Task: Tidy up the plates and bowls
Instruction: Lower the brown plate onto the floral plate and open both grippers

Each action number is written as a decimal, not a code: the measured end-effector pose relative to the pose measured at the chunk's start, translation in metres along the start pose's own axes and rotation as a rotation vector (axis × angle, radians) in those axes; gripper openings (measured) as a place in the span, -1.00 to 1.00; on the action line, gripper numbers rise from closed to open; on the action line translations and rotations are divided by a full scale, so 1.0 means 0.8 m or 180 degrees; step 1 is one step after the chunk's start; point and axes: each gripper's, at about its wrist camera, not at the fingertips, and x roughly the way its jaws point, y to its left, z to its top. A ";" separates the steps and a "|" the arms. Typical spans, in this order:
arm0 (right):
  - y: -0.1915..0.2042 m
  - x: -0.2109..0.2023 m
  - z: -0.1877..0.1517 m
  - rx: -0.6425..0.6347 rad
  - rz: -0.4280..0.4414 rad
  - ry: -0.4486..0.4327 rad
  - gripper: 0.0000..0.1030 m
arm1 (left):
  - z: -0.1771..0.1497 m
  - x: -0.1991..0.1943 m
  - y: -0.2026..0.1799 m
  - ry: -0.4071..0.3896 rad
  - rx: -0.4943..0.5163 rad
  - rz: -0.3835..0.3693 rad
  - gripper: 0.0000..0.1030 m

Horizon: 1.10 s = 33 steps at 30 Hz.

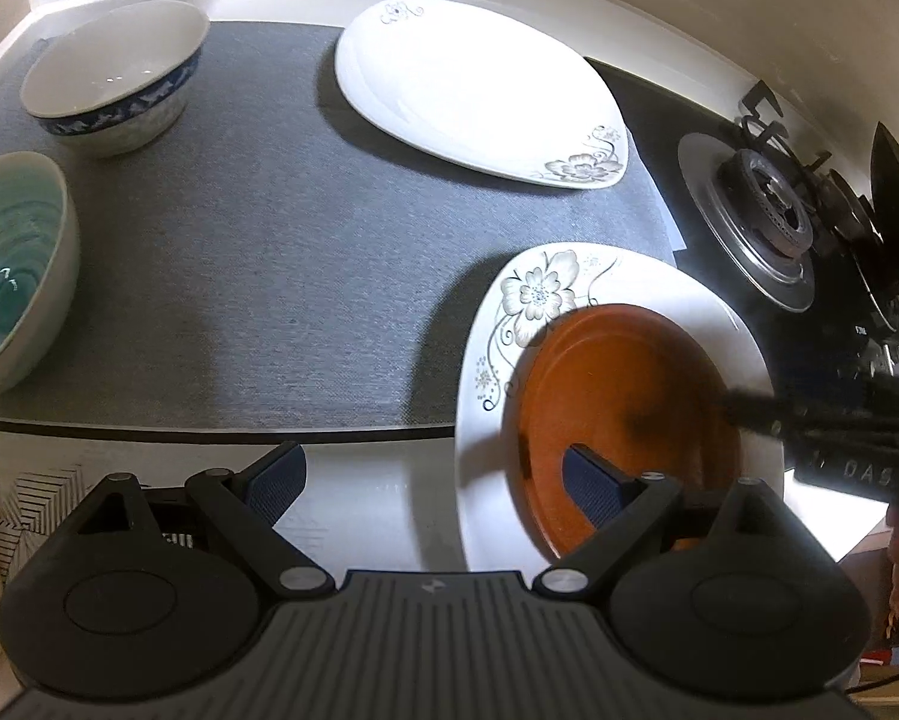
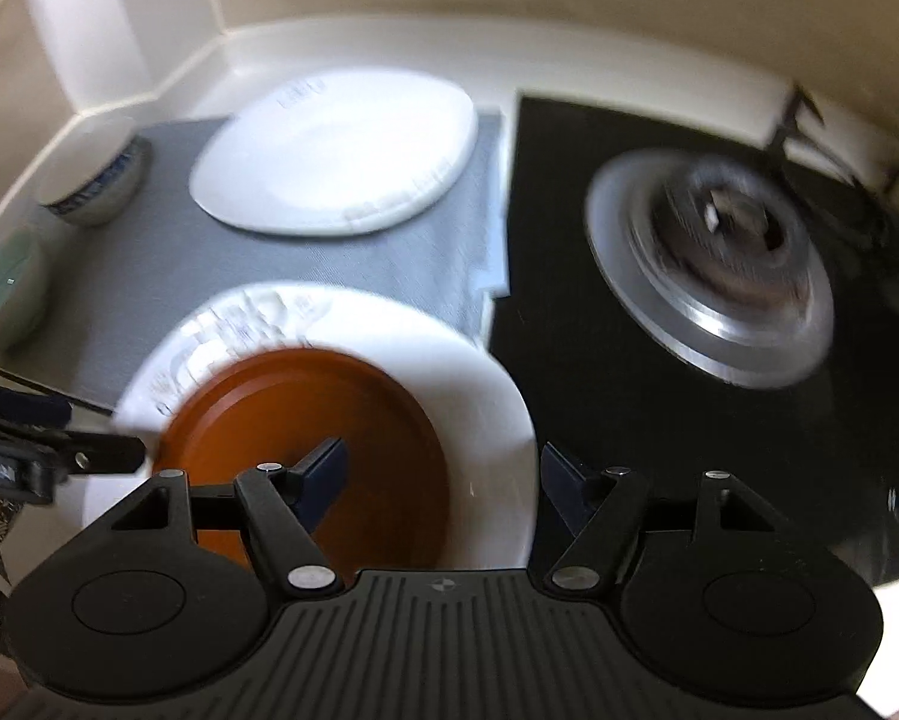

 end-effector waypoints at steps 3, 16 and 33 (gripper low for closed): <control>-0.002 0.006 -0.008 0.0120 0.0075 0.0136 0.47 | 0.002 0.003 -0.005 0.0012 0.0045 -0.0040 0.84; 0.026 0.014 -0.007 0.0043 0.0081 0.0117 0.50 | -0.004 -0.003 0.005 0.0000 -0.0060 -0.0020 0.84; 0.051 0.005 0.005 -0.0165 0.0269 -0.0033 0.48 | -0.008 -0.026 0.021 -0.0086 -0.0187 0.0191 0.86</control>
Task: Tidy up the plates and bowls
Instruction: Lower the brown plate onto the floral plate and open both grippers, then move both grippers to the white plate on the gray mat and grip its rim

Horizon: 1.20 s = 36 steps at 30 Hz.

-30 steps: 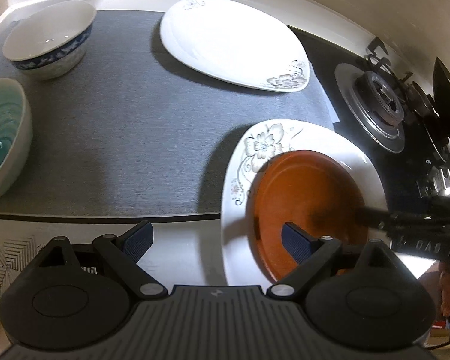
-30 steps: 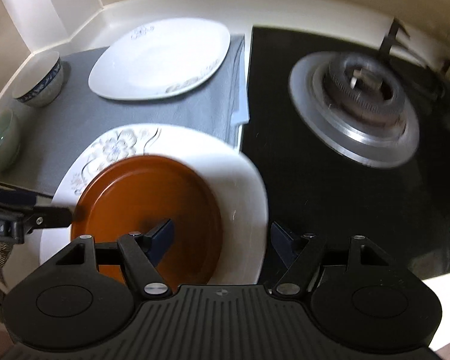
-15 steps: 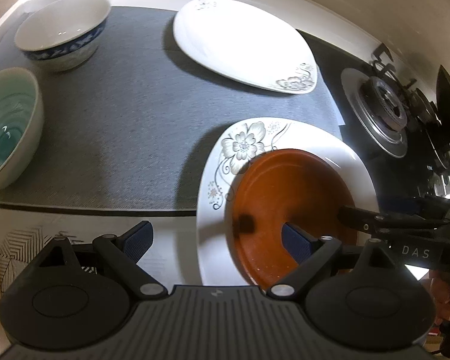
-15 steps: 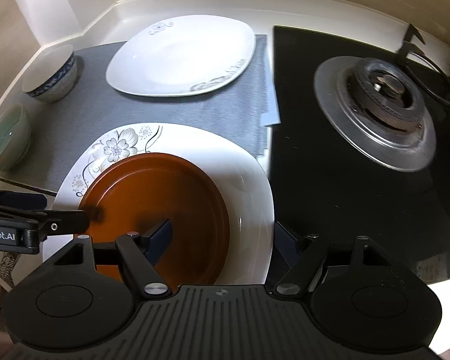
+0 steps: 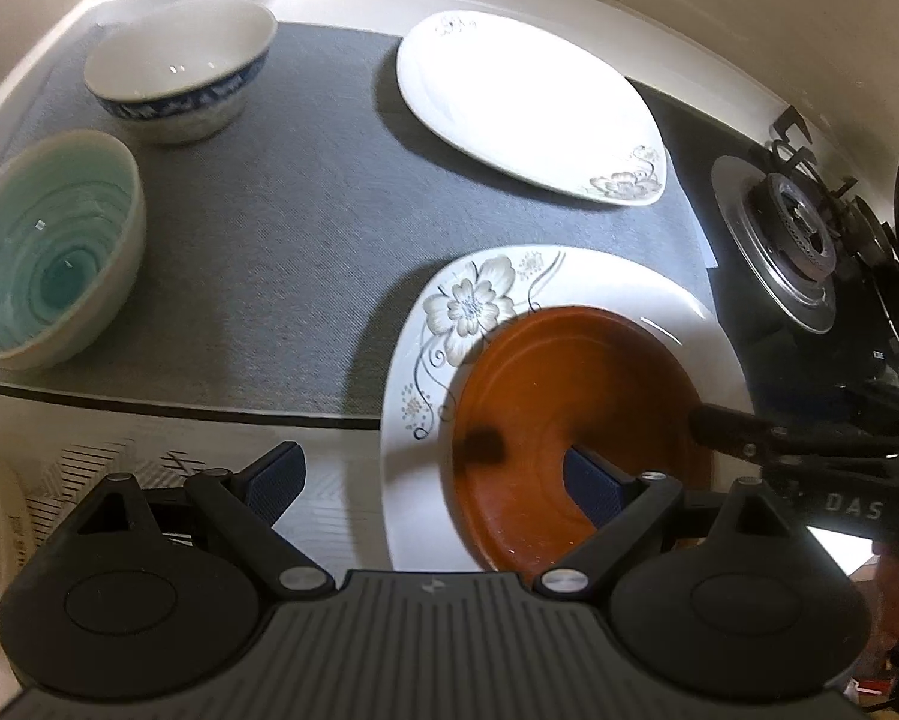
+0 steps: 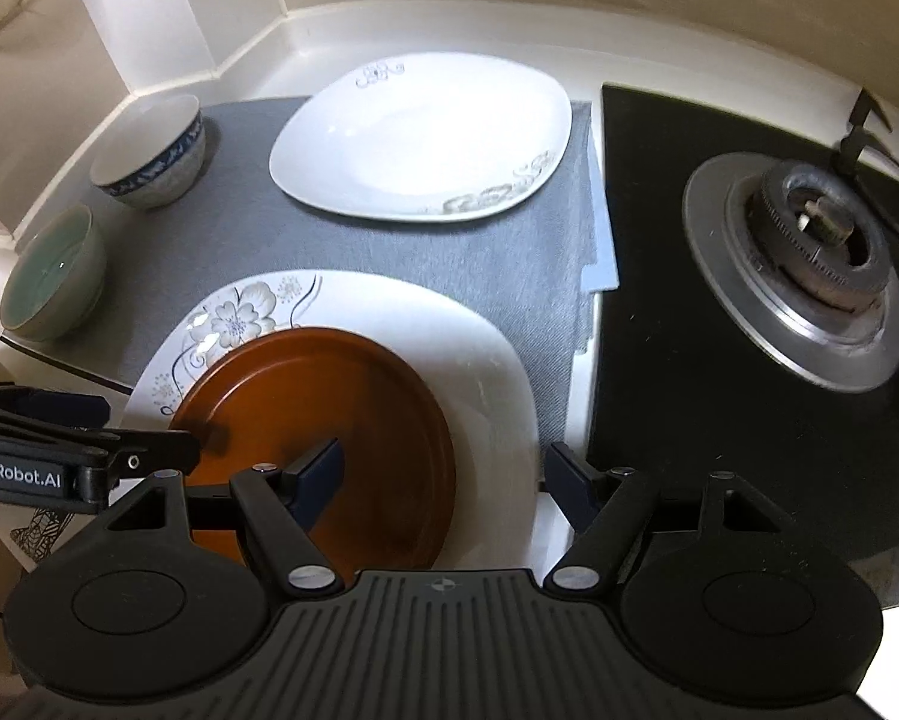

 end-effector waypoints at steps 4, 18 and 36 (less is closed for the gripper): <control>0.000 -0.016 0.005 -0.0017 -0.0002 -0.0105 0.53 | 0.005 -0.019 0.000 -0.0132 0.0028 0.0124 0.98; 0.016 -0.055 0.021 -0.0125 0.0230 -0.0346 0.63 | 0.021 -0.064 -0.020 -0.0352 0.0060 0.0281 0.99; 0.002 -0.038 0.034 0.0047 0.0314 -0.0365 0.64 | 0.044 -0.049 -0.034 -0.0284 0.0130 0.0492 0.99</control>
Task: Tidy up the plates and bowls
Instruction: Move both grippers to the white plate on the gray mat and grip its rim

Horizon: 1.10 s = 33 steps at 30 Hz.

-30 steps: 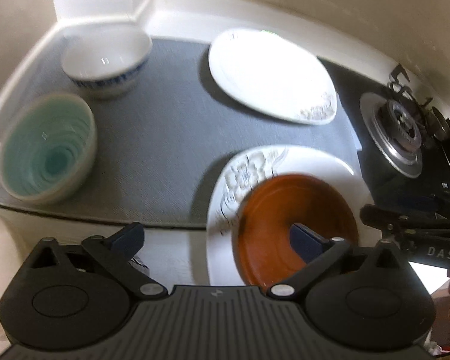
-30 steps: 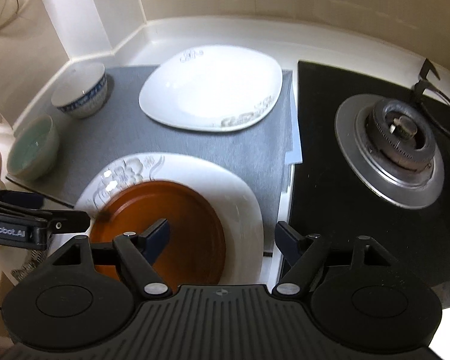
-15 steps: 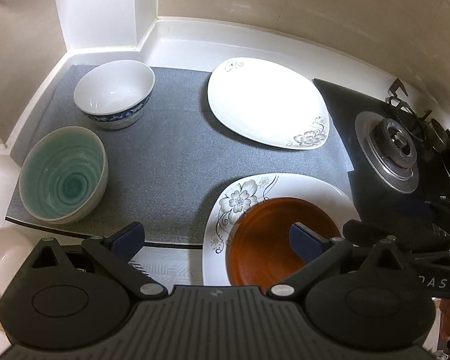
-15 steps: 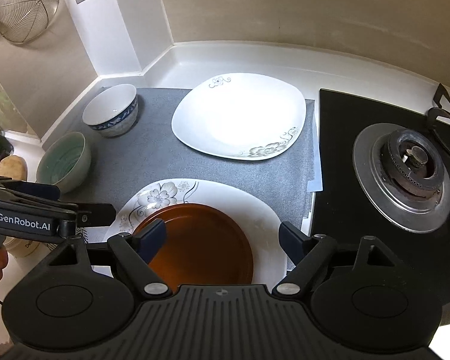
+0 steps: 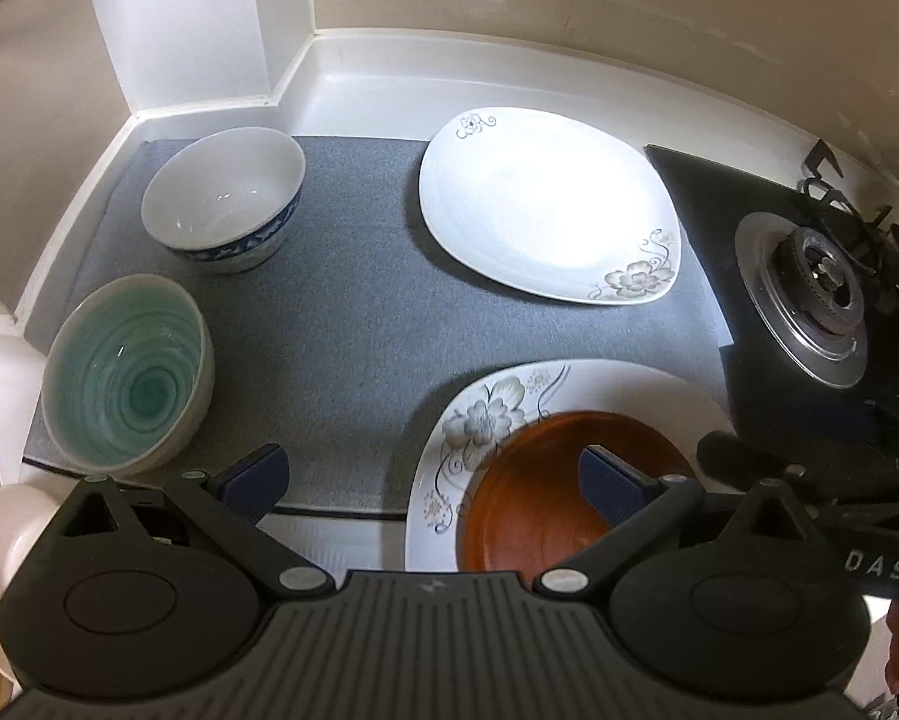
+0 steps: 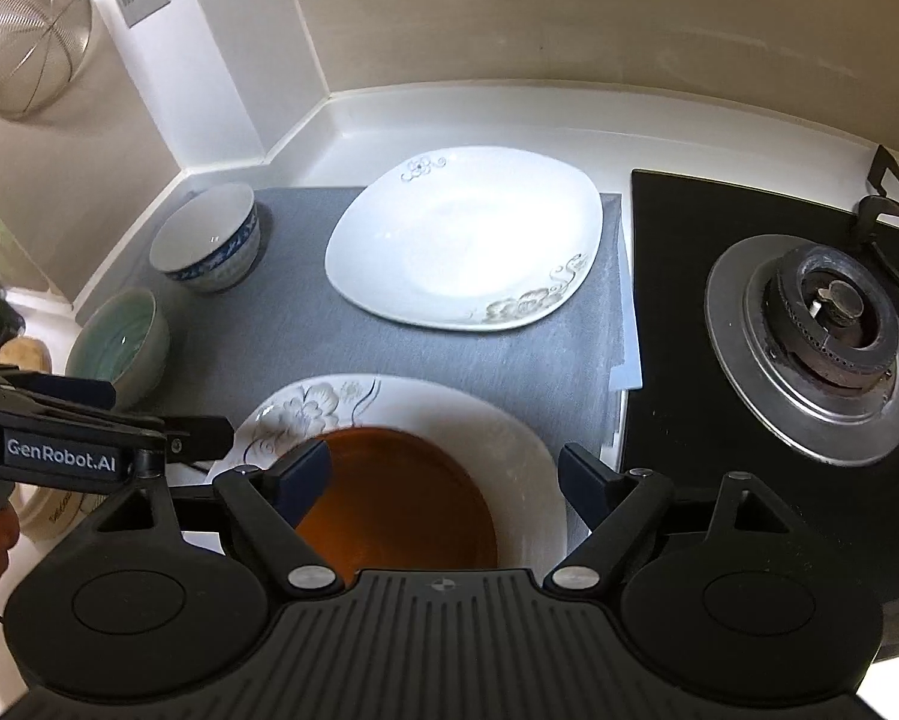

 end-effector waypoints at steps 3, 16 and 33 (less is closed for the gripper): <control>-0.012 0.004 0.011 0.0030 0.0043 -0.0145 0.65 | 0.014 0.006 -0.001 -0.0037 -0.0036 0.0033 0.99; -0.084 0.068 0.083 0.0208 0.0204 -0.0765 0.66 | 0.089 0.076 0.013 -0.0359 -0.0740 0.0107 0.99; -0.135 0.191 0.148 0.0493 0.0496 -0.0688 0.65 | 0.135 0.172 0.016 -0.0212 -0.1203 -0.0070 0.99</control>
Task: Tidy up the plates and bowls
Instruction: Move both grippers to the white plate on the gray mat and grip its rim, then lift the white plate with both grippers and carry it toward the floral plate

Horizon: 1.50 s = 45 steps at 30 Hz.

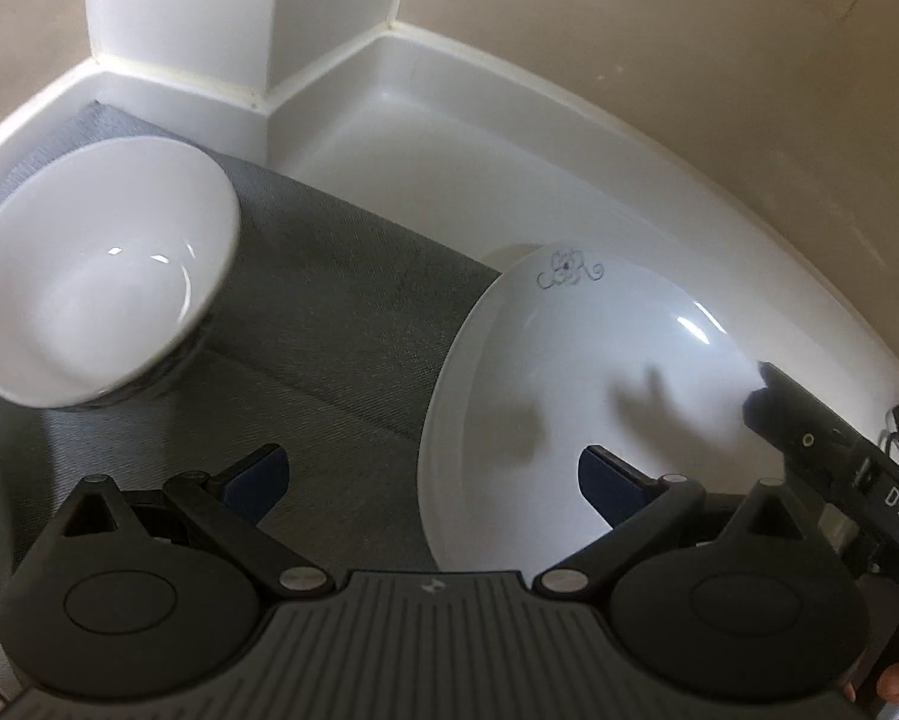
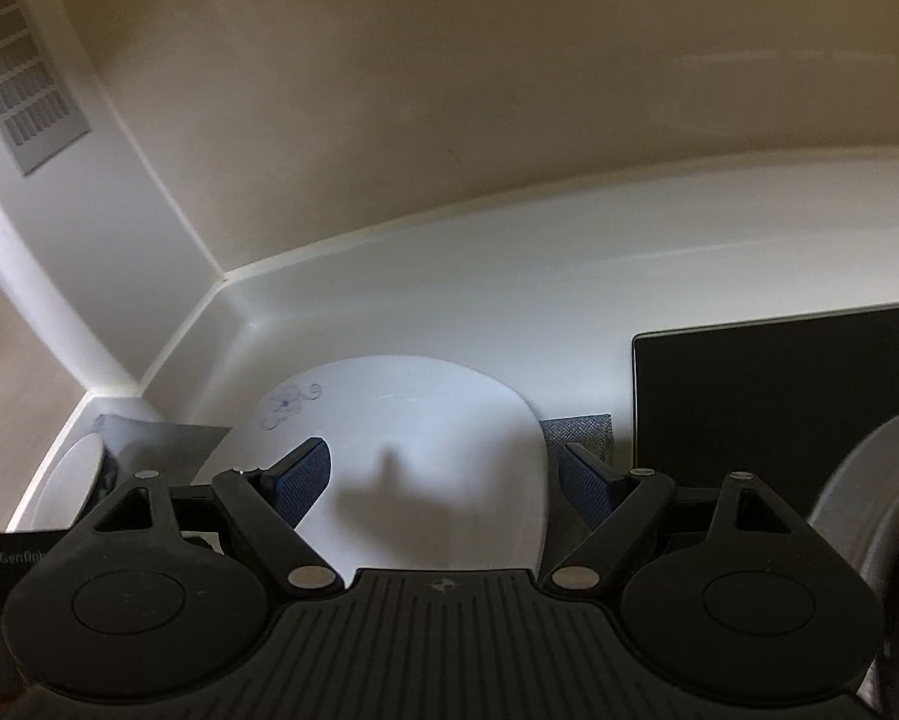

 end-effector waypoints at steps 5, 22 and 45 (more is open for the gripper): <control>-0.011 0.019 -0.005 0.0118 0.0040 0.0145 0.62 | 0.004 0.017 -0.006 -0.0043 0.0034 0.0072 0.99; -0.018 0.005 -0.034 0.0361 0.0212 0.0215 -0.12 | 0.030 0.032 -0.021 0.0021 0.0316 -0.0456 0.54; -0.040 -0.005 -0.022 0.0567 0.0274 0.0358 -0.66 | 0.002 -0.012 0.008 0.0153 0.0163 -0.0434 -0.31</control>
